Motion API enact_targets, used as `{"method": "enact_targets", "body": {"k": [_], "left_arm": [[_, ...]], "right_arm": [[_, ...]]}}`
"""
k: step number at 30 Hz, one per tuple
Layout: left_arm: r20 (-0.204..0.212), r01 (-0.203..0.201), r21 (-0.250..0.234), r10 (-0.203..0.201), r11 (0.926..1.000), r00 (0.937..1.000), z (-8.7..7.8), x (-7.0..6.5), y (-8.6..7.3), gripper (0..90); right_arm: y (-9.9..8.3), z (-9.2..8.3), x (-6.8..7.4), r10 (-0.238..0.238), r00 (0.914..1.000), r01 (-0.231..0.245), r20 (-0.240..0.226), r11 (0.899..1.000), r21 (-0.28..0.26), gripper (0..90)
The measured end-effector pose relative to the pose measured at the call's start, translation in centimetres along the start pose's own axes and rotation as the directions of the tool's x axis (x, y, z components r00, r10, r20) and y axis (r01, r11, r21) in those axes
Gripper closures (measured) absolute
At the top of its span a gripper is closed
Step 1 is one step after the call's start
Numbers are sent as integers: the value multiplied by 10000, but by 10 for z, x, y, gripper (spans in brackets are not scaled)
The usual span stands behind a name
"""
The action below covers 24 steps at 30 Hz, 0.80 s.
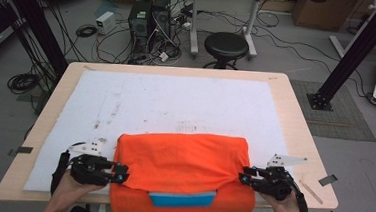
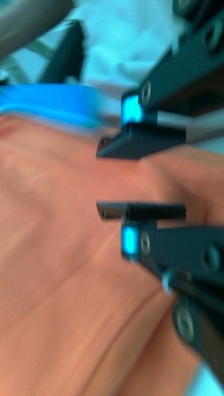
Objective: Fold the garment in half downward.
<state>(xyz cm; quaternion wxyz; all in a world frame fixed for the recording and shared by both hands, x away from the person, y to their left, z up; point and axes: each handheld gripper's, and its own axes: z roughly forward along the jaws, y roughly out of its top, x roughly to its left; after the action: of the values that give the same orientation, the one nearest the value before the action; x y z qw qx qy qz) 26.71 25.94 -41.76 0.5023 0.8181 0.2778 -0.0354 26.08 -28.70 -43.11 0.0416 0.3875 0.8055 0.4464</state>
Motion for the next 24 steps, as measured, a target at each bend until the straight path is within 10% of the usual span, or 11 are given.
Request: {"method": "enact_targets", "body": {"k": [3,7,11,24], "left_arm": [[-1044,-6,-560,-52,9984,9945,-11,6,8,560],[-2383,-138,-846,-68,9963,9712,-18,17,21,510],[-2844,20,-1061,-322,9944,9582,-16,36,34,445],[-2330,754,188,-690,9970,9700,22,75,33,315]], "right_arm": [[8,-2,-5,123,9992,-111,384,9994,-327,516],[18,1,-17,598,9935,-530,970,9960,-716,445],[30,8,-32,918,9895,-818,1119,9926,-902,398],[58,39,-60,625,9946,-598,825,9976,-339,300]]}}
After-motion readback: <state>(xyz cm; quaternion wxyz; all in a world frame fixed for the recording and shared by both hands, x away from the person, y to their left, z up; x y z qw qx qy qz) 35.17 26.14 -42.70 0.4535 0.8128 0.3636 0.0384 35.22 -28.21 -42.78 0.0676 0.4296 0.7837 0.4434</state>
